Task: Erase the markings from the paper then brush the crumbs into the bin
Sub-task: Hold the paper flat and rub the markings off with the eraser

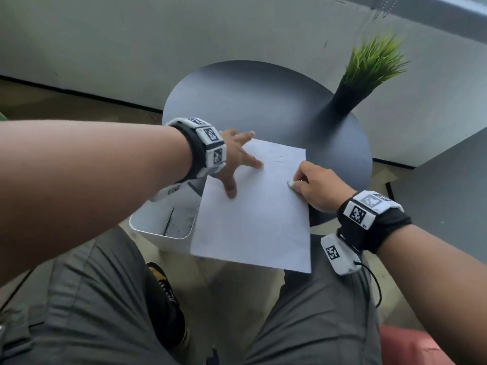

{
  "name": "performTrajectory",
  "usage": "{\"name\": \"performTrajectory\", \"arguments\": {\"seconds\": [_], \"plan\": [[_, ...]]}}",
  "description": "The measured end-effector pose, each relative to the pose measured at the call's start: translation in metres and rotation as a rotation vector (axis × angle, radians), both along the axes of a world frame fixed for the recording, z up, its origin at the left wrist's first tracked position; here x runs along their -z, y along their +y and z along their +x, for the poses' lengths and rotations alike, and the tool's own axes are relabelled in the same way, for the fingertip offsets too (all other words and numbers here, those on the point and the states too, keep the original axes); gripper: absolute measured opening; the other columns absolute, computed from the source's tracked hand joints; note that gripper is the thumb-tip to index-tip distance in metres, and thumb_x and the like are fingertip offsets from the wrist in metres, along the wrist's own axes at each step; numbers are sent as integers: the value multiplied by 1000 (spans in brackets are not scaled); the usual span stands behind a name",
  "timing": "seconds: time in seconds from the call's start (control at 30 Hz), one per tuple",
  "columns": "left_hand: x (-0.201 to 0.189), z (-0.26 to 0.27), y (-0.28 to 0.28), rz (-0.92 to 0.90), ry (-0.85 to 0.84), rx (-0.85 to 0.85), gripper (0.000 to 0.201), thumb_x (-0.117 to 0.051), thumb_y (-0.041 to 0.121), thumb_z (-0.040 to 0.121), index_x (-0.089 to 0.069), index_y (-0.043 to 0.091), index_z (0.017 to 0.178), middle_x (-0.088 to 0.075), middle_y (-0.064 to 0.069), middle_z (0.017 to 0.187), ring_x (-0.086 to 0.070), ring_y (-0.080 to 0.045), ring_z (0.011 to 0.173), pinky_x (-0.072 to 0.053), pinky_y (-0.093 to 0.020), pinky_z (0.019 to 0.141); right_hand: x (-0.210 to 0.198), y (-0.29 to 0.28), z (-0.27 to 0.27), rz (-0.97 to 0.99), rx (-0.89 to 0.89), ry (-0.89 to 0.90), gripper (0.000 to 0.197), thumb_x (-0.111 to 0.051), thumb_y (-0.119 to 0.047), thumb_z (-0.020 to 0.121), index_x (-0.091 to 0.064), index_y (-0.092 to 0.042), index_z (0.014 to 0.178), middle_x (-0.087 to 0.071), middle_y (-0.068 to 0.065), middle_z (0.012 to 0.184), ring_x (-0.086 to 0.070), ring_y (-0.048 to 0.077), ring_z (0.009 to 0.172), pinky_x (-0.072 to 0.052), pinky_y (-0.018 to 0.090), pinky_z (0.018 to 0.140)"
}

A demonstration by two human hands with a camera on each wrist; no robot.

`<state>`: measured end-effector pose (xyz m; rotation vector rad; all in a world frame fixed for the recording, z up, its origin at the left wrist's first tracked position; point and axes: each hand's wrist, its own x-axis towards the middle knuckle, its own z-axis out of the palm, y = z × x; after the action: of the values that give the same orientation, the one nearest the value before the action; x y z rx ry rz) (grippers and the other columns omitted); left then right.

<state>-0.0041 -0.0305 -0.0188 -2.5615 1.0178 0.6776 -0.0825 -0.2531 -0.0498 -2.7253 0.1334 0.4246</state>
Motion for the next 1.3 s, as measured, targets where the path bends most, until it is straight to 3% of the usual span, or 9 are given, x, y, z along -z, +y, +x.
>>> {"name": "performTrajectory", "arguments": {"seconds": [0.17, 0.33, 0.47, 0.6, 0.7, 0.8, 0.93, 1.1, 1.3], "plan": [[2, 4, 12, -50, -16, -19, 81, -68, 62, 83, -30, 46, 153, -22, -2, 160, -30, -29, 143, -40, -40, 103, -2, 3, -9, -11, -46, 47, 17, -55, -40, 92, -53, -23, 93, -60, -5, 86, -56, 15, 83, -44, 32, 71], [20, -21, -10, -163, -14, -163, 100, -52, 95, 60, -42, 24, 131, -40, -5, 139, -42, -30, 128, -43, -46, 93, -13, 11, 2, 12, -130, 104, 15, -59, -36, 91, -52, -24, 94, -65, -5, 78, -59, 13, 73, -50, 33, 73], [25, -27, -11, -185, -41, -124, 108, -64, 91, 52, -39, 23, 132, -31, -5, 149, -32, -29, 134, -40, -55, 99, -18, 13, 15, 96, -106, 36, 12, -61, -34, 90, -55, -25, 94, -68, -4, 75, -63, 12, 71, -54, 33, 71], [20, -23, -11, -157, -20, -120, 106, -70, 84, 58, -41, 25, 141, -29, -6, 147, -32, -29, 135, -45, -49, 94, -10, 22, 12, -65, -134, -11, 15, -55, -36, 91, -54, -25, 101, -62, -5, 92, -58, 21, 89, -48, 33, 78], [20, -22, -11, -103, -1, -99, 114, -72, 79, 62, -29, 24, 152, -24, -9, 152, -29, -31, 139, -42, -48, 98, -4, 42, -9, -121, -368, -40, 12, -49, -32, 92, -51, -23, 101, -64, 2, 96, -56, 26, 90, -49, 38, 80], [21, -24, -10, -72, 3, -80, 127, -73, 79, 61, -10, 29, 159, -14, -9, 159, -18, -30, 146, -36, -48, 108, -11, 47, -16, -88, -532, 46, 14, -50, -26, 93, -54, -19, 105, -63, -1, 93, -55, 23, 88, -46, 33, 77], [20, -24, -12, -81, 20, -73, 123, -75, 75, 62, -7, 39, 158, -16, -10, 157, -18, -31, 147, -37, -48, 107, -10, 24, 11, -166, -154, -15, 14, -51, -34, 91, -50, -22, 99, -60, 5, 95, -57, 28, 87, -51, 38, 78], [17, -19, -17, -51, 33, -61, 120, -78, 71, 64, -7, 45, 157, -14, -15, 160, -14, -34, 149, -32, -54, 110, -4, 49, -13, -87, -432, -10, 14, -50, -29, 94, -52, -18, 101, -63, 7, 97, -55, 27, 90, -47, 38, 79], [14, -14, -23, -18, 64, -30, 108, -73, 66, 75, -2, 49, 156, 5, -13, 166, -1, -36, 153, -23, -57, 115, -7, 18, 17, -143, -24, -39, 15, -52, -33, 92, -53, -19, 99, -62, 8, 97, -58, 29, 89, -51, 40, 80]]}}
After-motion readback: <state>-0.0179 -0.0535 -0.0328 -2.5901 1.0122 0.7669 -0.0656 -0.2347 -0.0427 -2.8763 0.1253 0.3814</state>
